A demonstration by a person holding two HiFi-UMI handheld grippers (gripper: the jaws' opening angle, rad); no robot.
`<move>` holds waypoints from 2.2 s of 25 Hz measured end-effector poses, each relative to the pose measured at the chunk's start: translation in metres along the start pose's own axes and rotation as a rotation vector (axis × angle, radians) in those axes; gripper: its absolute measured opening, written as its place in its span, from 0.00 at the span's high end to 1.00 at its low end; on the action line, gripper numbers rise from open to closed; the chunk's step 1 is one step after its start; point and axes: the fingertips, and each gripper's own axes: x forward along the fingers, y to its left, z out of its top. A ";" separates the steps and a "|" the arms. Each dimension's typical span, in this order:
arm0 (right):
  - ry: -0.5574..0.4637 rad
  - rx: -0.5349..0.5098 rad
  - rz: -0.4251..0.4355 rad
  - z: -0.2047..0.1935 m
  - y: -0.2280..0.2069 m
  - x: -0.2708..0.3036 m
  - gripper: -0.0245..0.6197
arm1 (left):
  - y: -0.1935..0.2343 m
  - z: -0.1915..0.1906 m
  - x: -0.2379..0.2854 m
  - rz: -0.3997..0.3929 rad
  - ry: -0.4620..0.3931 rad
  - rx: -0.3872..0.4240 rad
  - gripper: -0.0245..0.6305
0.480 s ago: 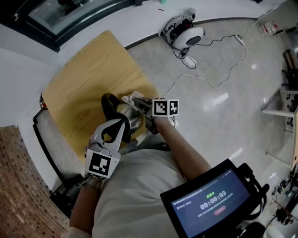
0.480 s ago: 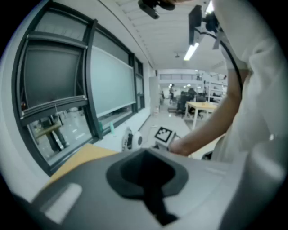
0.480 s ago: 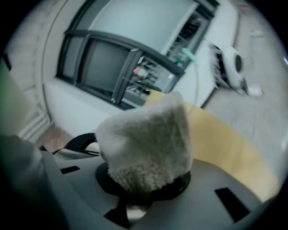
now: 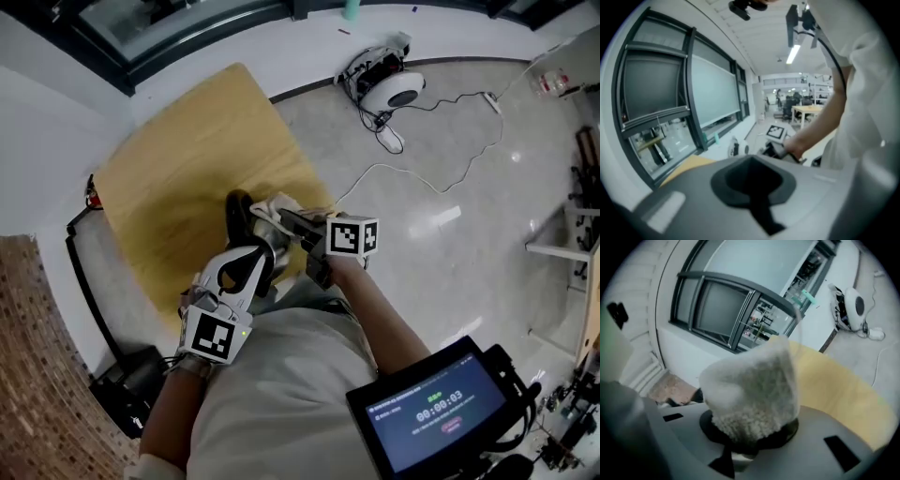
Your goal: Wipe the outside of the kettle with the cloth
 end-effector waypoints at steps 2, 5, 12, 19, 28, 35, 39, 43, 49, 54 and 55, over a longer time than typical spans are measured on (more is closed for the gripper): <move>-0.032 0.080 0.094 -0.015 0.023 -0.036 0.81 | 0.001 -0.001 -0.002 0.005 0.007 0.003 0.97; 0.058 0.047 0.236 -0.043 0.067 -0.073 0.81 | 0.003 -0.002 0.000 0.015 0.021 0.013 0.97; 0.539 -0.150 0.335 -0.103 0.099 -0.078 0.81 | 0.018 -0.007 0.006 0.012 0.073 -0.170 0.96; 0.732 -0.278 0.225 -0.137 0.090 -0.030 0.82 | 0.026 -0.015 0.013 0.031 0.140 -0.200 0.98; 0.220 -0.089 0.174 -0.014 0.062 -0.019 0.82 | 0.062 -0.031 -0.006 0.195 0.098 -0.569 0.98; 0.132 -0.141 0.218 -0.001 0.097 0.075 0.82 | 0.123 -0.090 -0.087 0.620 -0.127 -1.126 0.98; 0.084 -0.271 0.207 0.012 0.113 0.125 0.82 | 0.127 -0.116 -0.119 0.795 -0.271 -1.428 0.98; -0.092 -0.110 0.290 0.046 0.122 0.086 0.82 | 0.127 -0.089 -0.122 0.622 -0.394 -1.462 0.98; 0.081 -0.194 0.321 -0.009 0.137 0.045 0.82 | 0.083 -0.054 -0.075 0.176 0.158 -0.456 0.98; 0.112 -0.058 -0.124 -0.044 0.011 0.086 0.82 | 0.073 -0.054 -0.064 0.273 0.212 -0.285 0.97; 0.072 -0.076 -0.051 -0.035 0.033 0.081 0.82 | 0.072 -0.052 -0.063 0.292 0.206 -0.257 0.97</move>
